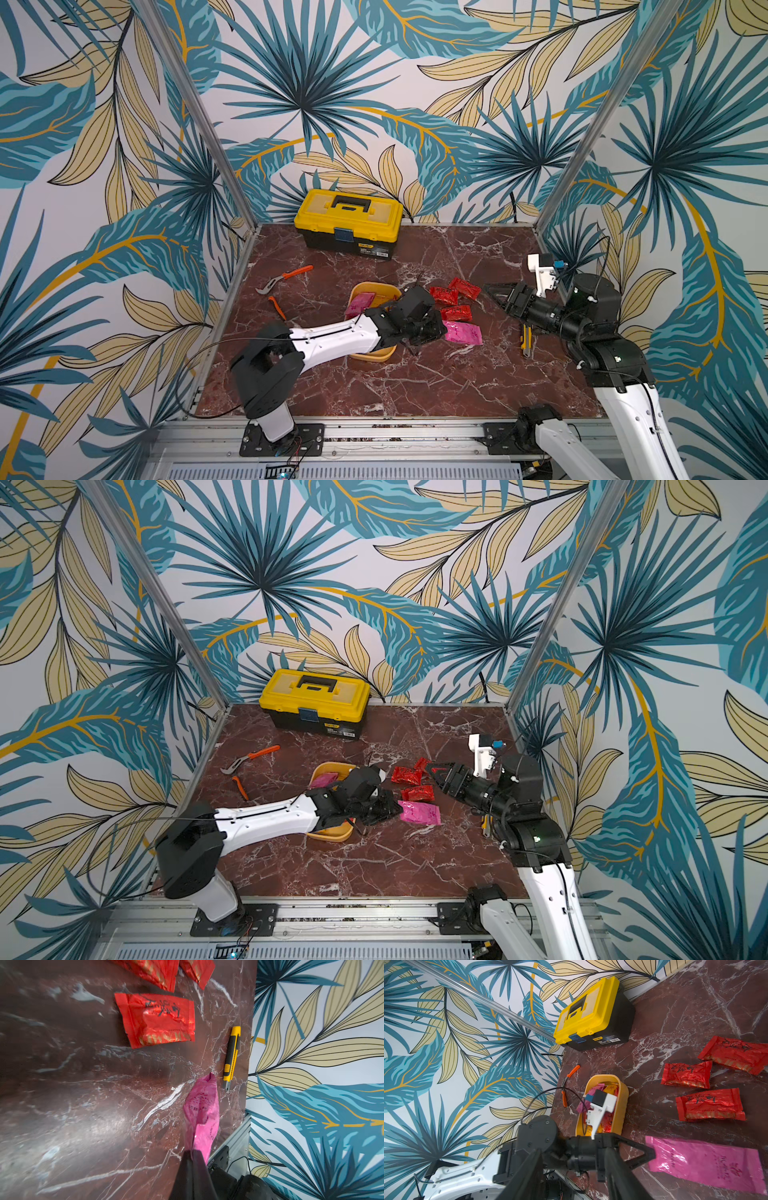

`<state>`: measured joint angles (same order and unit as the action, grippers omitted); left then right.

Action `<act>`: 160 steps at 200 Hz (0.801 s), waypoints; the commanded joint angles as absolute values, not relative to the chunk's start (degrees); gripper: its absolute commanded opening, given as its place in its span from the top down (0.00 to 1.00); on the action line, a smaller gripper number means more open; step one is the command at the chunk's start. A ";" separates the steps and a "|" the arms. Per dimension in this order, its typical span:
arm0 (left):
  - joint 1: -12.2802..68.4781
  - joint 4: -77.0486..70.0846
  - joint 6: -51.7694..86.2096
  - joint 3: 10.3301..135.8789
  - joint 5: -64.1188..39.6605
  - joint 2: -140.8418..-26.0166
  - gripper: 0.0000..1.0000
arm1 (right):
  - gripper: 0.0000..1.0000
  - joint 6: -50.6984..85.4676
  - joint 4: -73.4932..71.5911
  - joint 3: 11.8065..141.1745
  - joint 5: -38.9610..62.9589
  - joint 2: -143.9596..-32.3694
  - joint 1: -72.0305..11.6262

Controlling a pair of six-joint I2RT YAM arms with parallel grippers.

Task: Take the tea bags out of the storage box
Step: Place the tea bag at the center of the board.

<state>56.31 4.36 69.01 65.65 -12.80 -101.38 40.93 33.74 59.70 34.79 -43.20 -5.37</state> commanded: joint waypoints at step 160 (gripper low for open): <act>58.36 5.31 71.74 65.93 -7.00 -104.25 0.40 | 0.45 37.97 36.86 58.23 33.44 -41.99 -5.05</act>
